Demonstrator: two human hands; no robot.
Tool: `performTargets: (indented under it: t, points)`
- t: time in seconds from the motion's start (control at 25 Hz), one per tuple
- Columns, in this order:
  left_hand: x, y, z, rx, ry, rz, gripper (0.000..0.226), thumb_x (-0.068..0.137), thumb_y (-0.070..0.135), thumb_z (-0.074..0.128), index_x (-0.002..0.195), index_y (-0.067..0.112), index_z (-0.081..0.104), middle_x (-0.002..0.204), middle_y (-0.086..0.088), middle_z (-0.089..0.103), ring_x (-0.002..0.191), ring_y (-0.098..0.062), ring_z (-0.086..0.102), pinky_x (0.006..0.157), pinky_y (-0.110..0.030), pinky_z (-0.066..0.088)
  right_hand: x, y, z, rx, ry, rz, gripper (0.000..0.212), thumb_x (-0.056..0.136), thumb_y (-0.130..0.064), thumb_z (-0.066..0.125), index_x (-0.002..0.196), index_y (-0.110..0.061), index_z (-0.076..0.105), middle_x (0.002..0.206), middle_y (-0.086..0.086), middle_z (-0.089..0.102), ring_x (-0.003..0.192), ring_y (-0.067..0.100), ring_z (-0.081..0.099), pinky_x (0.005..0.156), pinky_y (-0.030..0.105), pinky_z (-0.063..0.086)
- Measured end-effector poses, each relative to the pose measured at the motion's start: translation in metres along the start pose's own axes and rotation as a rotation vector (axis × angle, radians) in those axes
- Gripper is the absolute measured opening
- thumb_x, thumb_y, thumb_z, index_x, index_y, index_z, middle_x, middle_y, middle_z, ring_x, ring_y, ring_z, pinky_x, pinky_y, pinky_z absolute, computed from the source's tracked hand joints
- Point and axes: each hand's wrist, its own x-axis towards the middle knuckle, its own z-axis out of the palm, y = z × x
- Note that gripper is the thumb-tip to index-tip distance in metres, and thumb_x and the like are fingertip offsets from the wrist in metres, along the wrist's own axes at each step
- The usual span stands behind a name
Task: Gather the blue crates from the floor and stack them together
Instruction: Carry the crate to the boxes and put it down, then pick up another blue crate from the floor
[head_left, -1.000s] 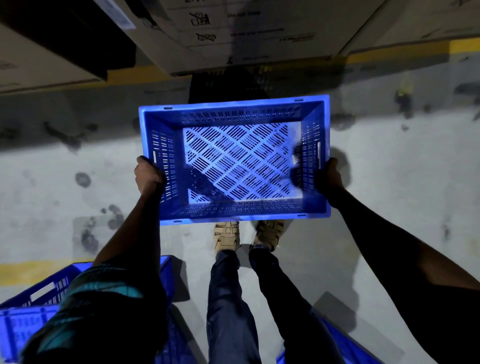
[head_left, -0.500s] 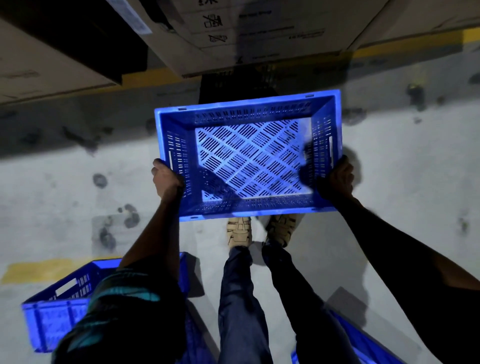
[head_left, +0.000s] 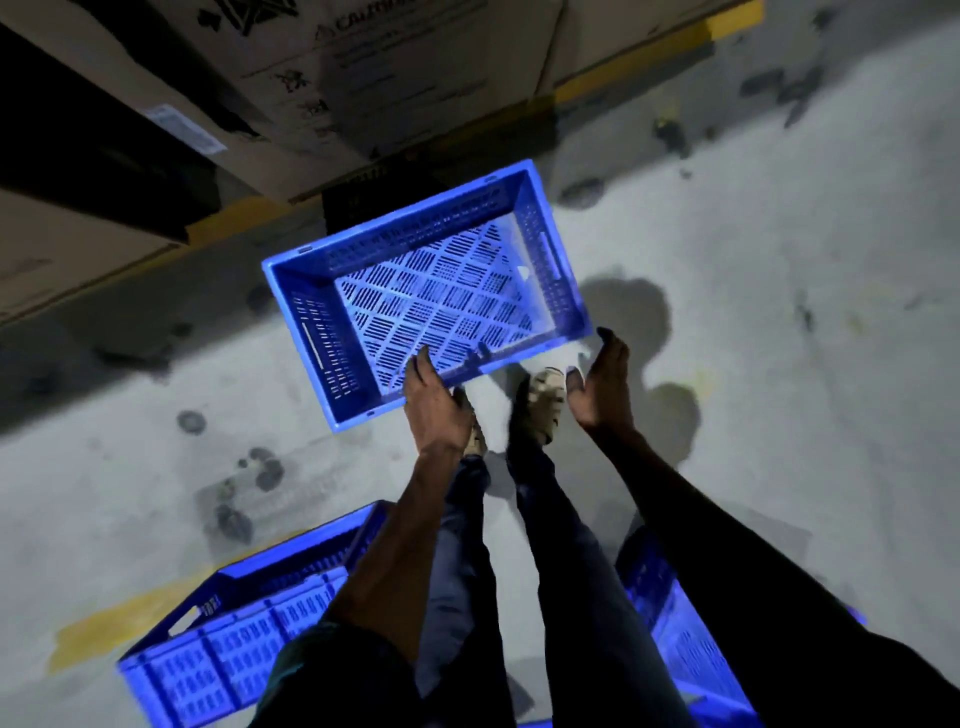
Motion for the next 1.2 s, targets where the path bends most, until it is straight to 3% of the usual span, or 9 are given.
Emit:
performTargets:
  t: [0.12, 0.28, 0.44, 0.56, 0.72, 0.92, 1.0, 1.2]
  points:
    - [-0.045, 0.027, -0.036, -0.050, -0.052, 0.165, 0.072, 0.089, 0.009, 0.060, 0.152, 0.007, 0.025, 0.151, -0.016, 0.035, 0.138, -0.034, 0.036, 0.109, -0.039, 0.035, -0.060, -0.020, -0.047, 0.135, 0.016, 0.046, 0.065, 0.087, -0.009, 0.061, 0.145, -0.001, 0.032, 0.143, 0.019, 0.038, 0.127, 0.033, 0.047, 0.107, 0.038, 0.041]
    - [-0.109, 0.040, -0.084, -0.091, -0.082, 0.313, 0.066, 0.093, 0.013, 0.056, 0.152, 0.015, 0.027, 0.149, -0.013, 0.039, 0.131, -0.034, 0.046, 0.105, -0.043, 0.043, -0.131, -0.048, -0.100, 0.244, 0.037, 0.036, 0.058, 0.090, -0.015, 0.059, 0.143, -0.006, 0.036, 0.139, 0.013, 0.044, 0.104, 0.025, 0.058, 0.085, 0.025, 0.043]
    - [-0.188, 0.037, -0.120, -0.139, -0.053, 0.383, 0.058, 0.094, 0.020, 0.055, 0.148, 0.021, 0.033, 0.144, -0.008, 0.049, 0.128, -0.025, 0.051, 0.101, -0.043, 0.048, -0.193, -0.057, -0.131, 0.317, 0.043, -0.131, 0.050, 0.090, -0.016, 0.057, 0.136, -0.006, 0.041, 0.131, 0.011, 0.050, 0.092, 0.027, 0.064, 0.078, 0.024, 0.045]
    - [-0.258, 0.027, -0.133, -0.197, 0.022, 0.345, 0.053, 0.095, 0.019, 0.058, 0.144, 0.018, 0.040, 0.129, -0.008, 0.060, 0.110, -0.022, 0.062, 0.089, -0.031, 0.047, -0.231, -0.057, -0.155, 0.344, -0.039, -0.181, 0.044, 0.091, -0.015, 0.059, 0.132, -0.010, 0.045, 0.121, 0.009, 0.056, 0.089, 0.028, 0.064, 0.083, 0.031, 0.051]
    - [-0.363, -0.013, -0.135, -0.412, 0.136, 0.228, 0.049, 0.095, 0.016, 0.060, 0.141, 0.018, 0.043, 0.112, -0.004, 0.064, 0.087, -0.013, 0.064, 0.076, -0.027, 0.047, -0.280, -0.058, -0.186, 0.326, -0.239, -0.149, 0.030, 0.085, -0.039, 0.056, 0.114, -0.034, 0.056, 0.103, 0.000, 0.068, 0.093, 0.025, 0.068, 0.085, 0.048, 0.055]
    - [-0.443, -0.077, -0.130, -0.629, 0.352, 0.042, 0.047, 0.094, 0.019, 0.062, 0.138, 0.023, 0.046, 0.105, 0.000, 0.067, 0.089, -0.013, 0.066, 0.076, -0.030, 0.052, -0.330, -0.099, -0.187, 0.267, -0.467, -0.303, 0.020, 0.097, -0.017, 0.056, 0.117, -0.014, 0.058, 0.090, 0.006, 0.065, 0.076, 0.018, 0.062, 0.067, 0.025, 0.048]
    - [-0.461, -0.098, -0.135, -0.716, 0.443, -0.011, 0.045, 0.094, 0.019, 0.062, 0.137, 0.022, 0.047, 0.105, 0.000, 0.068, 0.091, -0.016, 0.066, 0.079, -0.032, 0.052, -0.343, -0.118, -0.172, 0.206, -0.535, -0.382, 0.021, 0.096, -0.019, 0.058, 0.117, -0.017, 0.059, 0.086, 0.002, 0.065, 0.073, 0.016, 0.060, 0.066, 0.027, 0.046]
    - [-0.493, -0.151, -0.159, -0.822, 0.585, -0.105, 0.042, 0.095, 0.017, 0.062, 0.135, 0.019, 0.050, 0.102, -0.001, 0.067, 0.093, -0.019, 0.066, 0.083, -0.031, 0.052, -0.377, -0.171, -0.115, 0.086, -0.640, -0.508, 0.016, 0.095, -0.022, 0.060, 0.110, -0.025, 0.061, 0.099, 0.011, 0.071, 0.080, 0.025, 0.065, 0.068, 0.031, 0.048]
